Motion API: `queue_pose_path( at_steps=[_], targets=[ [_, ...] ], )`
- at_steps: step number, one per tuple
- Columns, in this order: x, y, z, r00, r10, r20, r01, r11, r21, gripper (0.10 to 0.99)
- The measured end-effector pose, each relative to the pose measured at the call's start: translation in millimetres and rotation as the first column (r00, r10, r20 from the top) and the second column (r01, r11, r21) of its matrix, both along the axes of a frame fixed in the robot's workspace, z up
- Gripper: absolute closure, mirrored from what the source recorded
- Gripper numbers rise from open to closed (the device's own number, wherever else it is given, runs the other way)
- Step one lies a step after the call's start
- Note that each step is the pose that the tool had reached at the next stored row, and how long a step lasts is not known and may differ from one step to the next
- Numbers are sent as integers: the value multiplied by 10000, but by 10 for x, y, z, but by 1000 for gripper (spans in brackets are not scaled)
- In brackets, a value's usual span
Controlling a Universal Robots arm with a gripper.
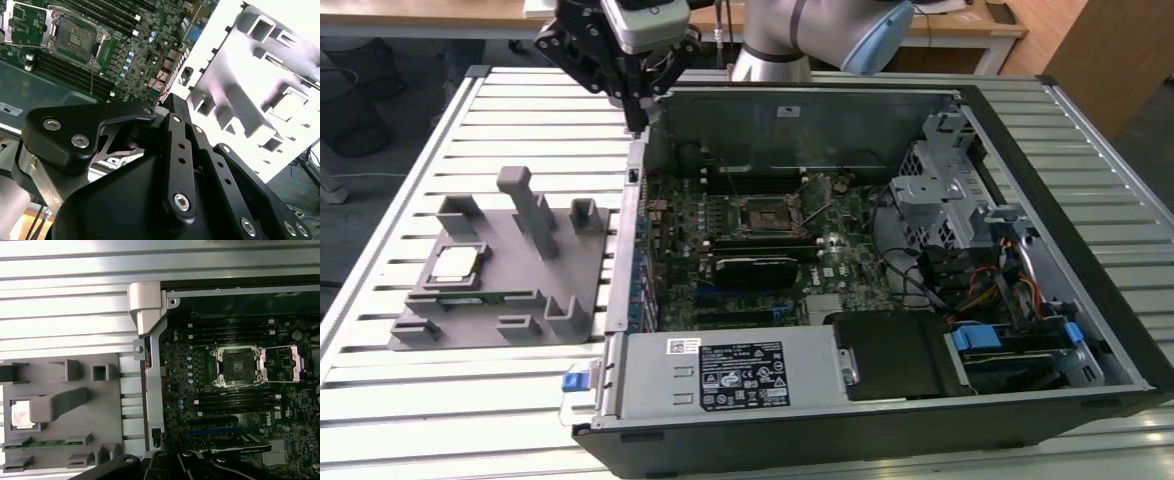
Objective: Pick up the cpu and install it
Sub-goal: 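Reach for the cpu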
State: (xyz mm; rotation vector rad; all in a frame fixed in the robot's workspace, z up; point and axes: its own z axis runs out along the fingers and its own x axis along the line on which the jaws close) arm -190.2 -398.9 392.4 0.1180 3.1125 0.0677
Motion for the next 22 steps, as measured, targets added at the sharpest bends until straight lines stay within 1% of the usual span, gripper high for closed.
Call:
queue_pose_path(
  at_steps=[6, 7, 22],
  targets=[
    [-33, 0, -1, 10000, 0, 0, 0, 10000, 0, 980],
    [-108, 0, -2, 10000, 0, 0, 0, 10000, -1, 980],
    [-208, 0, -5, 10000, 0, 0, 0, 10000, 0, 980]
  ],
)
